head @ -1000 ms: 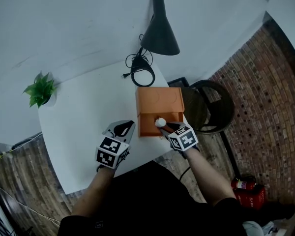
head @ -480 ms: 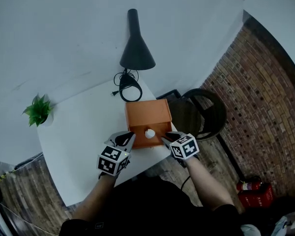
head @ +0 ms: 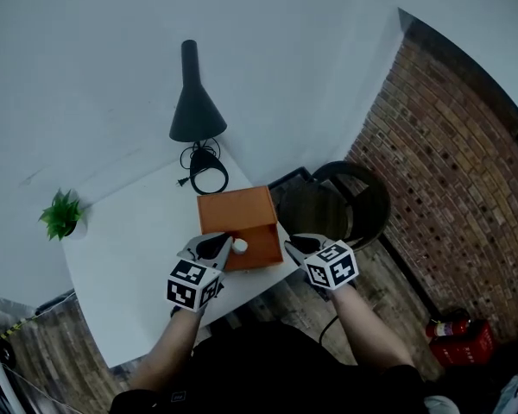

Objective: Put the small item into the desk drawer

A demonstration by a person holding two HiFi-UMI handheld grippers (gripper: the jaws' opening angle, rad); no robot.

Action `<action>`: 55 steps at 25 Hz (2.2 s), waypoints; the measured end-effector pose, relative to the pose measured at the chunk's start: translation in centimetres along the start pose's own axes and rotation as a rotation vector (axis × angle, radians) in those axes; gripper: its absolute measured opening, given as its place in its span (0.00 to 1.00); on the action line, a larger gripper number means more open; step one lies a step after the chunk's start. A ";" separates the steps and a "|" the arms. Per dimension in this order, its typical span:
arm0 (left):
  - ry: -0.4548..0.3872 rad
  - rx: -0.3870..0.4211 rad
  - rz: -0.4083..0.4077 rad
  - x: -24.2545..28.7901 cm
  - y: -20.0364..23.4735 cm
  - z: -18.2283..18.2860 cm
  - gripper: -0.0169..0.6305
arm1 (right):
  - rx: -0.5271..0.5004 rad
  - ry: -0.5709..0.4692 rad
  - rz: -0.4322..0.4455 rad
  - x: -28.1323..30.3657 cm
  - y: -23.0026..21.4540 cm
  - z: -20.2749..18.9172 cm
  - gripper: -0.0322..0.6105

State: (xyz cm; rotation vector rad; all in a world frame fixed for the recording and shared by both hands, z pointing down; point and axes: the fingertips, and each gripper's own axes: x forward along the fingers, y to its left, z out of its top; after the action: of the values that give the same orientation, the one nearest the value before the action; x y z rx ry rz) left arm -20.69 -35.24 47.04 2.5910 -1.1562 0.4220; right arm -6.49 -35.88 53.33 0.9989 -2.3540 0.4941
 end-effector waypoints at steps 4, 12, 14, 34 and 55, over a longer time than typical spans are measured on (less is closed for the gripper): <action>-0.018 0.021 0.018 0.7 -1.2 2.2 0.06 | 0.004 -0.101 0.024 -3.3 -1.0 2.2 0.13; -0.069 0.029 0.055 0.5 -2.6 6.4 0.06 | 0.003 -0.300 0.022 -9.5 -3.1 6.4 0.09; -0.081 0.033 0.068 0.0 -2.7 7.2 0.06 | -0.001 -0.339 0.027 -10.6 -3.2 7.3 0.08; -0.164 0.071 0.174 -5.5 -2.0 9.0 0.06 | -0.055 -0.625 -0.028 -16.0 -1.3 11.7 0.06; -0.169 0.104 0.227 -0.3 1.3 7.4 0.06 | -0.056 -0.744 -0.213 -12.6 -4.1 13.7 0.05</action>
State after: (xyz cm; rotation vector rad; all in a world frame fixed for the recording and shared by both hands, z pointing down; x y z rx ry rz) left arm -20.79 -38.55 40.22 2.6341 -1.5341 0.3209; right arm -0.53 -38.68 35.45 1.5877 -2.8058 -0.0519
